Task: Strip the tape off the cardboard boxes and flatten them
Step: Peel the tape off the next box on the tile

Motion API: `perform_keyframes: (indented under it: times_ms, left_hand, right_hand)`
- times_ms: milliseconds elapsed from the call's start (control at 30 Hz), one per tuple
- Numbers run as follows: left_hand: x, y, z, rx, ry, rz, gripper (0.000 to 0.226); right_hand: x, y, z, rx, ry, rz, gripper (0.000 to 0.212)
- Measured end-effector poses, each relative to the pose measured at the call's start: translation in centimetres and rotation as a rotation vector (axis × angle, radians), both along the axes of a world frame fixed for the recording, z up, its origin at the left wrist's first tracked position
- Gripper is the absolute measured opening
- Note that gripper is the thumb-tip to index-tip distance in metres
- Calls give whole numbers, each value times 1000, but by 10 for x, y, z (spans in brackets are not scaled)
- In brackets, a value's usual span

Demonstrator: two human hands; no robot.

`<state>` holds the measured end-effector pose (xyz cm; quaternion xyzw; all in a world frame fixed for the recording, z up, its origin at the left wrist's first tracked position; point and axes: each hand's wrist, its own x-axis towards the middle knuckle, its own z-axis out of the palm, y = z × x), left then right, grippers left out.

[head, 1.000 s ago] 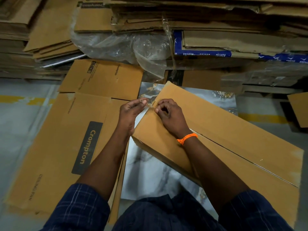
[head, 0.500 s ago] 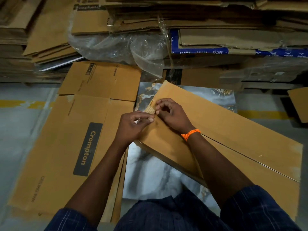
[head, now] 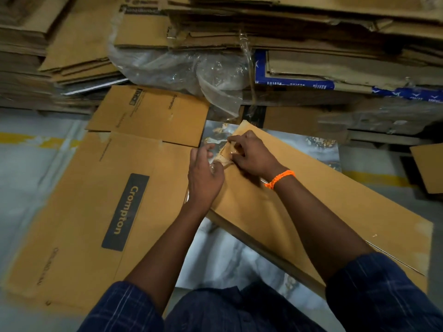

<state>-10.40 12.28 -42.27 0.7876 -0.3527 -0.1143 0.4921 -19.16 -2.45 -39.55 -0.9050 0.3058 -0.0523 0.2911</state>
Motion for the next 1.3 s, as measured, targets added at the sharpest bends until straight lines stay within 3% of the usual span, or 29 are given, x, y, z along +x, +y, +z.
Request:
perform_keyframes:
  times_ms: [200,333,400,633,867,1033,1200,1300]
  left_hand:
    - [14,-11,-2,55,119,60,30]
    - [9,-9,-4,237,27,-49,40]
    - [13,-12,-2,262,81,-52,40]
    - [18,-18,1,273,180,-65,41]
    - [22,-19,0,256,283,-22,32]
    - [22,-20,-2,234,262,8,31]
    - [22,-22,-3,219,278,9,26]
    - [22,-18,-3,145,279,32,21]
  right_hand:
    - [11,-8,9,-40,114,133,40]
    - [21,-23,18,-29,193,214,40]
    - [27,-30,22,-53,245,272,44]
    - [42,-38,38,-30,215,343,12]
    - [47,-36,27,-364,202,592,8]
    - [31,-27,10,-373,102,530,14]
    - [12,-28,17,-169,-3,255,10]
    - [-10,-26,14,-137,46,117,14]
